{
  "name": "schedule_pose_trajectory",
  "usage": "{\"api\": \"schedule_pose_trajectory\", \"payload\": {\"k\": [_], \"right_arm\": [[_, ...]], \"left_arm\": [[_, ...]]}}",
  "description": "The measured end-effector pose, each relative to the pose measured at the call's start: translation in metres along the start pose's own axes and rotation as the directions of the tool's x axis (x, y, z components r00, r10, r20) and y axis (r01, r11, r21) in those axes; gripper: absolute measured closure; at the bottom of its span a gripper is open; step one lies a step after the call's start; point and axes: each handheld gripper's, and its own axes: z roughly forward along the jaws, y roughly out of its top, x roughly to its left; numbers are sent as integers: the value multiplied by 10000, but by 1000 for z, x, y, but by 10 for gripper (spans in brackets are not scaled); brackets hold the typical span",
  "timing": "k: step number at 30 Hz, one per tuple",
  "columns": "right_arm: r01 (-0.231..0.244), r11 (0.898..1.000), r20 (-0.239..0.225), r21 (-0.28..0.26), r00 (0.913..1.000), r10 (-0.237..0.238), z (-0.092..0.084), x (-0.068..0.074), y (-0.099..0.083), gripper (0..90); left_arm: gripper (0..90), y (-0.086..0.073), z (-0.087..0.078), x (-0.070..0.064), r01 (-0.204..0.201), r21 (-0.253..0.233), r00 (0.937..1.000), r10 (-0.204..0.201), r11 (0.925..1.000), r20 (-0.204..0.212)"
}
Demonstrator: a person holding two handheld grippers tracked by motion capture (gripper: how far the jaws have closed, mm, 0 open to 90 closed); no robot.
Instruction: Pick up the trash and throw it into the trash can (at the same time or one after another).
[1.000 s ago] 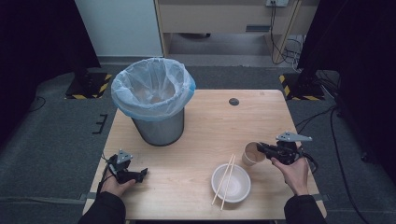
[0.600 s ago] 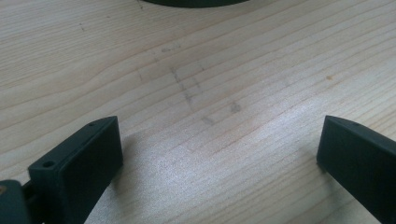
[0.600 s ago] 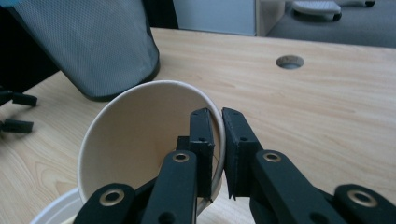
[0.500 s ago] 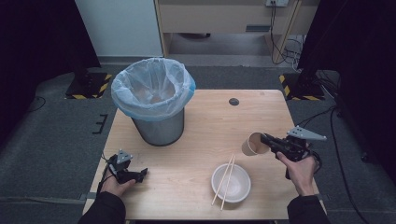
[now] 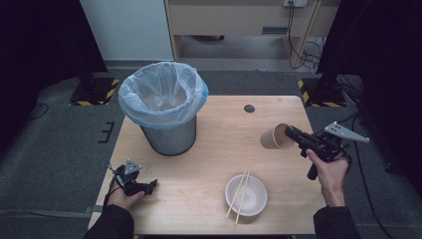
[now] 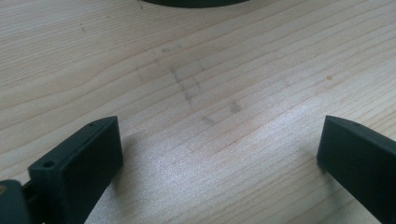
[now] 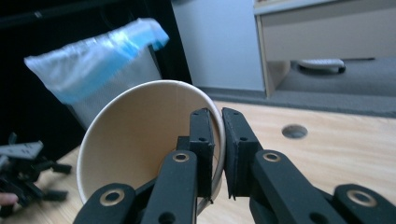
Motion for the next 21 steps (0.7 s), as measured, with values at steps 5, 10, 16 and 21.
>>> {"api": "schedule_pose_trajectory", "payload": {"k": [5, 10, 16, 21], "right_arm": [[14, 9975, -365, -700, 9993, -40, 3, 11, 18, 835], [4, 9944, -674, -1057, 9977, -76, 9, 20, 29, 835], [129, 9878, -1013, -1554, 9944, -289, 24, 39, 51, 836], [225, 9842, -1134, -1756, 9926, -429, 33, 50, 65, 835]], "left_arm": [[0, 0, 0, 0, 1, -2, 10000, -1, 10000, 1], [0, 0, 0, 0, 2, -2, 10000, -2, 10000, 1], [0, 0, 0, 0, 2, -1, 10000, -2, 10000, 1], [0, 0, 0, 0, 0, 1, 10000, 0, 10000, 1]]}}
